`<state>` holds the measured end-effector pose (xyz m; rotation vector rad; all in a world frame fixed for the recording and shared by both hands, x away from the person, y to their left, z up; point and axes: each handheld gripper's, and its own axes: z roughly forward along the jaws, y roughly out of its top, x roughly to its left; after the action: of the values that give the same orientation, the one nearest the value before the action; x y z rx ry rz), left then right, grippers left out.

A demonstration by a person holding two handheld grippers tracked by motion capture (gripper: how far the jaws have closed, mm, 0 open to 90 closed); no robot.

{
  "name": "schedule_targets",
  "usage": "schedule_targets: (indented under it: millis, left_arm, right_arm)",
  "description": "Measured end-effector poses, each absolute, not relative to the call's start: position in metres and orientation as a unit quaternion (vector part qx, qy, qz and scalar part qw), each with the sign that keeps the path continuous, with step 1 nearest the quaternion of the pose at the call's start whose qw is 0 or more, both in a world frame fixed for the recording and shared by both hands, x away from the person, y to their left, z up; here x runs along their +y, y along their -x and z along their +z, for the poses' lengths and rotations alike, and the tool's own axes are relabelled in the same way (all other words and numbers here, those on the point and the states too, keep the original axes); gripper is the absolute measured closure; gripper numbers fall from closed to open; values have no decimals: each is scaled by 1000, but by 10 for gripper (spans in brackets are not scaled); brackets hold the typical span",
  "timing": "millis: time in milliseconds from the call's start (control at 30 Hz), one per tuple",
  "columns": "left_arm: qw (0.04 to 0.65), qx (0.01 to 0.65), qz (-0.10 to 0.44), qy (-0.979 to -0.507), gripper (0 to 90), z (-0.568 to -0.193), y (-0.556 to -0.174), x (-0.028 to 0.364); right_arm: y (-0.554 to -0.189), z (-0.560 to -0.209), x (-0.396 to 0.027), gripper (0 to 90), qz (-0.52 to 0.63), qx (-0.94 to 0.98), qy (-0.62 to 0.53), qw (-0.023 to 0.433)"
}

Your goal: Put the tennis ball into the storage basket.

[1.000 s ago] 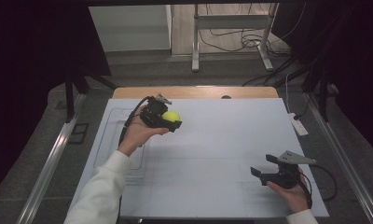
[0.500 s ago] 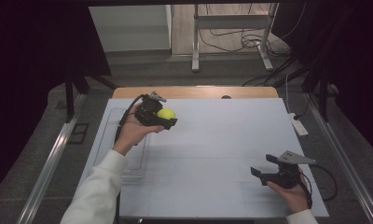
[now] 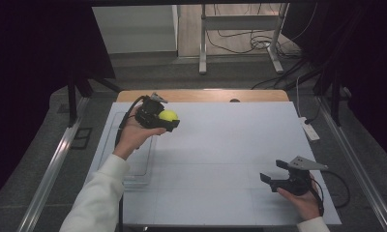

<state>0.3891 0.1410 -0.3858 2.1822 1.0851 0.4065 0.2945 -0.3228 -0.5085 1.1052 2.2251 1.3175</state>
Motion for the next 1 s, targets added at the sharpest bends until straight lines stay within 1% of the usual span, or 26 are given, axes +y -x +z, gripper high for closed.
schedule_targets:
  millis: [1000]
  left_arm:
    - [330, 441, 169, -817, 266, -384, -391, 167]
  right_arm:
    - [-295, -509, -323, 113, 461, 781, -388, 165]
